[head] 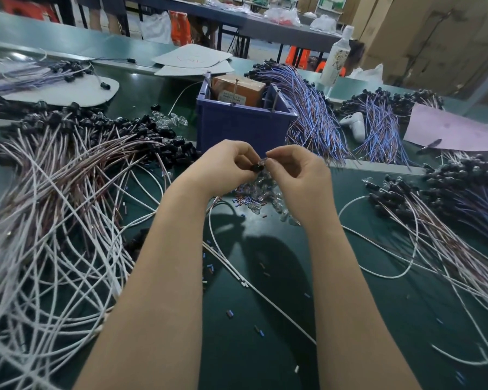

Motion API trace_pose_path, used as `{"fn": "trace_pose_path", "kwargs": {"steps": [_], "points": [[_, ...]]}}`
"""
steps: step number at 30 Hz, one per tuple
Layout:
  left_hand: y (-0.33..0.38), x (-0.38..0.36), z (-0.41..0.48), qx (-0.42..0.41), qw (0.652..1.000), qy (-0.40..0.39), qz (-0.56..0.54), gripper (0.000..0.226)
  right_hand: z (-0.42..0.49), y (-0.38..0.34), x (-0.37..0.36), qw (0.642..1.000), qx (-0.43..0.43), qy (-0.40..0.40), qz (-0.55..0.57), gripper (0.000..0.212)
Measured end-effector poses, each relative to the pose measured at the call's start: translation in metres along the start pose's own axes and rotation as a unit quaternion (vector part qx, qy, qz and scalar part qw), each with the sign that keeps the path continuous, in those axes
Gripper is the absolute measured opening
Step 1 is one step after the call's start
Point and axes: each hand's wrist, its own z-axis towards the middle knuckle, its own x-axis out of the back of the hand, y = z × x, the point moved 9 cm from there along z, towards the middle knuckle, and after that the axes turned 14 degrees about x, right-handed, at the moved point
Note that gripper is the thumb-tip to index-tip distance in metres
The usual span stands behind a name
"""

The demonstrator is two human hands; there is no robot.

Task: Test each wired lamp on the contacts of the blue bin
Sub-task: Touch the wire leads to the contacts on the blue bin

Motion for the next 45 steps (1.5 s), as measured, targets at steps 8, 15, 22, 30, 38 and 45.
{"fn": "trace_pose_path", "kwargs": {"steps": [8, 15, 22, 30, 38, 45], "points": [[0.002, -0.001, 0.000, -0.009, 0.999, 0.012, 0.036, 0.016, 0.001, -0.004, 0.003, 0.997, 0.013, -0.016, -0.070, 0.009], [0.006, -0.004, 0.000, -0.032, 0.998, 0.010, 0.044, 0.014, 0.000, -0.002, 0.003, 0.997, 0.004, -0.026, -0.075, 0.010], [0.013, -0.002, 0.000, -0.067, 0.998, 0.009, 0.011, 0.011, 0.001, 0.008, 0.013, 0.999, -0.034, 0.010, 0.005, 0.010], [0.002, -0.007, 0.003, -0.049, 0.998, 0.000, 0.031, 0.002, -0.006, 0.024, 0.003, 0.991, -0.097, 0.022, 0.092, 0.017], [0.007, 0.005, -0.001, -0.062, 0.995, 0.044, 0.061, 0.006, -0.015, 0.037, -0.018, 0.956, -0.169, 0.053, 0.235, 0.014], [0.032, 0.007, -0.006, -0.088, 0.992, 0.087, 0.005, 0.013, -0.005, 0.023, -0.003, 0.950, -0.112, 0.113, 0.269, 0.009]]}}
